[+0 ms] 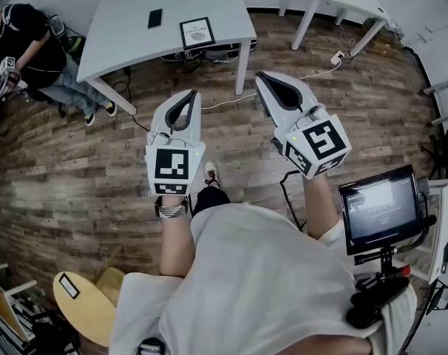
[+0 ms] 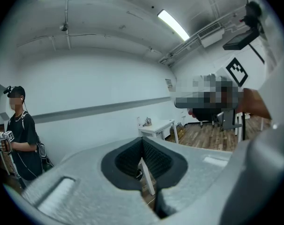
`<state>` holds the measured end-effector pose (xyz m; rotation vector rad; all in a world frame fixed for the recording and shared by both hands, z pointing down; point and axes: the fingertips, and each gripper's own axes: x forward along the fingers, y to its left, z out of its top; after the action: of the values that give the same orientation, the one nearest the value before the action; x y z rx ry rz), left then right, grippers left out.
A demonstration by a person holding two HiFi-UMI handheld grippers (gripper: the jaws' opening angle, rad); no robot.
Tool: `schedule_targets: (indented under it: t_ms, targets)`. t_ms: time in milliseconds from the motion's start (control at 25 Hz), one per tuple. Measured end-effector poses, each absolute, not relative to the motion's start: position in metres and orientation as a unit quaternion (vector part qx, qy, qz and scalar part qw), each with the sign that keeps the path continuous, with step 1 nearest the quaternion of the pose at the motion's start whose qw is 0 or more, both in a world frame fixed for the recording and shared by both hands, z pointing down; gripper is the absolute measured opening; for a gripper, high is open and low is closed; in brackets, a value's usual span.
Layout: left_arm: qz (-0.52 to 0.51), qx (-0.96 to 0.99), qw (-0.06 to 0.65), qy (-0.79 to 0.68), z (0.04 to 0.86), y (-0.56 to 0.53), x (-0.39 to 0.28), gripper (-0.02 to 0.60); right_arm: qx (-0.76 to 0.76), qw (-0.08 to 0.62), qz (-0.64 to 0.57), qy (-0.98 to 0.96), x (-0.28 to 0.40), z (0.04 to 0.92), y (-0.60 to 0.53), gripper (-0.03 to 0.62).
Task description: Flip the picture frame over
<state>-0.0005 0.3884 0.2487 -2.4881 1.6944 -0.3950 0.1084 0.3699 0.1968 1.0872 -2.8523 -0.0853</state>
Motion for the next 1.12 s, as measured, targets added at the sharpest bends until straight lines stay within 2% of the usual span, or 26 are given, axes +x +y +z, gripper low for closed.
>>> schedule_targets:
  t_ms: [240,480,720,1120]
  targets:
    - [-0.134,-0.819,0.056,0.556,0.251,0.345,-0.034,0.005,0.364,0.043,-0.026,-0.93,0.082,0.199,0.329,0.002]
    - [-0.151,-0.822,0.053,0.546,0.261,0.281,-0.072,0.005,0.38,0.082,-0.036,-0.921,0.045,0.214,0.266,0.002]
    - [-0.183,-0.827,0.052,0.528,0.282,0.238,-0.103,0.005,0.402,0.09,-0.019,-0.911,0.022,0.227,0.228,0.002]
    - [-0.26,-0.834,0.058,0.483,0.323,0.155,-0.105,0.005,0.416,0.112,0.016,-0.903,0.013,0.263,0.158,0.002]
